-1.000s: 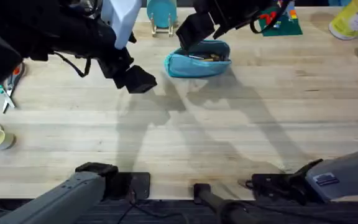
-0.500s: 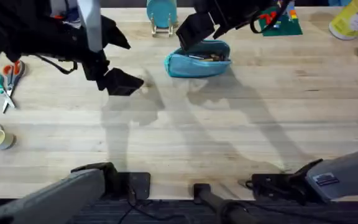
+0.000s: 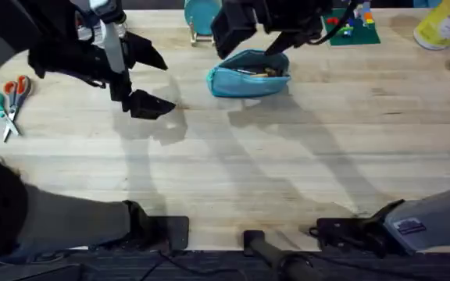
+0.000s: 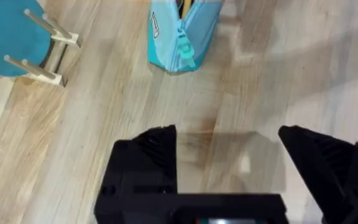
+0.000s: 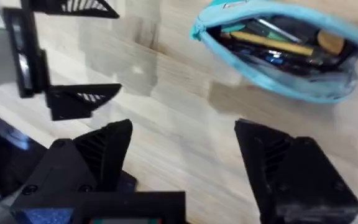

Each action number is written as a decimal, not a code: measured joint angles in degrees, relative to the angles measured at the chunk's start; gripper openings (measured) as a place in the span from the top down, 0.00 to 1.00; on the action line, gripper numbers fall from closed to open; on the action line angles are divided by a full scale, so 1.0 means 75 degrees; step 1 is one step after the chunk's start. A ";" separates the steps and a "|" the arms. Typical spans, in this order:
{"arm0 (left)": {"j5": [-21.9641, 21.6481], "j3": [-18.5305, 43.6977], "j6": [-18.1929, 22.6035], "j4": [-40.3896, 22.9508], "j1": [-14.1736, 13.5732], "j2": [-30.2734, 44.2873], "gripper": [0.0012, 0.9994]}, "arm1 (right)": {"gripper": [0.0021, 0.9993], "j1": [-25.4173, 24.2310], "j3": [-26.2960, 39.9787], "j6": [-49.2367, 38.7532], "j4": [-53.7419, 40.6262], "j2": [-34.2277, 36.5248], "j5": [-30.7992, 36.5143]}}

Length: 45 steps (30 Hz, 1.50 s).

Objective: Unzip the bag, pick up the pens from the table one at a time and place them inside, then zip the bag closed.

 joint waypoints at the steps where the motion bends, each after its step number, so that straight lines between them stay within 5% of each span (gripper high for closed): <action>1: 0.0026 0.0000 0.0062 0.0039 0.0000 0.0097 0.01 | 0.00 0.0095 0.0000 0.0331 0.0029 0.0000 0.0057; 16: 0.0139 -0.0003 0.0278 0.0527 0.0000 0.0815 0.01 | 0.00 0.2573 0.0000 0.4871 0.0144 0.0000 0.3478; 33: 0.0137 -0.0003 0.0278 0.0666 0.0000 0.0815 0.01 | 0.00 0.2854 0.0000 0.5964 0.0230 0.0000 0.4102; 45: 0.0137 -0.0003 0.0278 0.0666 0.0000 0.0815 0.01 | 0.00 0.3453 -0.0441 0.7150 0.0660 0.0000 0.5363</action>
